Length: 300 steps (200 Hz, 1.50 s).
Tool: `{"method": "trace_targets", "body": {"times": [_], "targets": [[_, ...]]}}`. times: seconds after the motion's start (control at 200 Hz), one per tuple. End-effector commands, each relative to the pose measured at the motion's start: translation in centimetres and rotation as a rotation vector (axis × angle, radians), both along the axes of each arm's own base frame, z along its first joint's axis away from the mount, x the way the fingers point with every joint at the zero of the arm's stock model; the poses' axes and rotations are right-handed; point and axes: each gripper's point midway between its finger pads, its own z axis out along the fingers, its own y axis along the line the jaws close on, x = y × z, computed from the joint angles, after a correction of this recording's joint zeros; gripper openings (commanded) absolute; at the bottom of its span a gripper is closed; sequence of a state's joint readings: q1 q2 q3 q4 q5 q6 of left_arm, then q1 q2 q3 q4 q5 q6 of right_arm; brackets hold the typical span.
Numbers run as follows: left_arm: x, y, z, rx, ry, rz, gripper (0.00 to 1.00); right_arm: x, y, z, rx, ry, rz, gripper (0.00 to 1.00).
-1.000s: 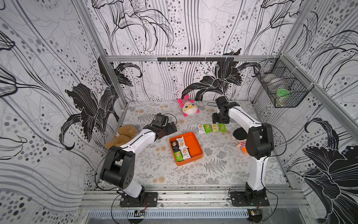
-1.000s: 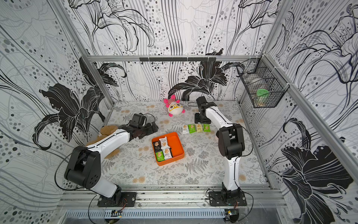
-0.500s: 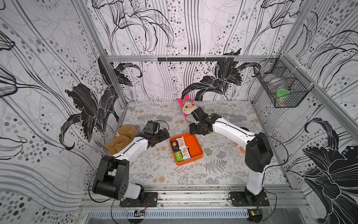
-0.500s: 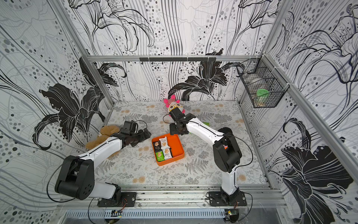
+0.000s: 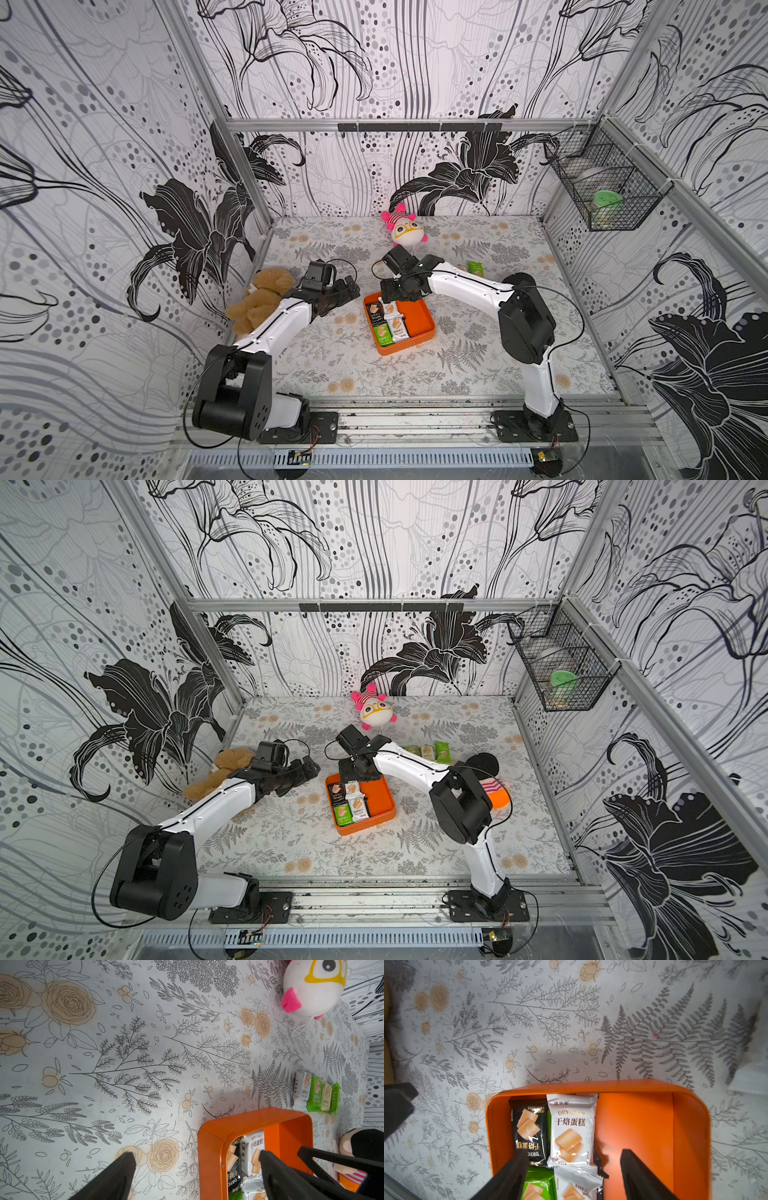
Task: Take the cookies out of the storage box
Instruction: Pick up the cookie from the storage box.
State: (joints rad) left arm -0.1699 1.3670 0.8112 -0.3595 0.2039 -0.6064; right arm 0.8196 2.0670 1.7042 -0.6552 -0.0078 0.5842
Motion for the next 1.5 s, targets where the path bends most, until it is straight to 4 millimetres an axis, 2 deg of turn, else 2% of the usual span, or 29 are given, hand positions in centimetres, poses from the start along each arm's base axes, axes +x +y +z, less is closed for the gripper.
{"method": "trace_targets", "body": {"times": [0.0, 0.421, 1.106, 1.497], "targets": [[-0.4, 0.3, 0.3, 0.006, -0.020, -0.012, 0.97, -0.2, 0.3, -0.7, -0.029, 0.026, 0.004, 0.74], [-0.8, 0.8, 0.3, 0.011, -0.024, 0.002, 0.97, -0.1, 1.4, -2.6, -0.061, 0.065, 0.041, 0.69], [-0.4, 1.2, 0.6, 0.012, -0.032, 0.008, 0.97, -0.6, 0.7, -5.5, -0.154, 0.123, 0.061, 0.62], [-0.7, 1.2, 0.0, 0.001, -0.021, 0.014, 0.97, -0.4, 0.6, -6.2, -0.213, 0.127, 0.074, 0.60]]}}
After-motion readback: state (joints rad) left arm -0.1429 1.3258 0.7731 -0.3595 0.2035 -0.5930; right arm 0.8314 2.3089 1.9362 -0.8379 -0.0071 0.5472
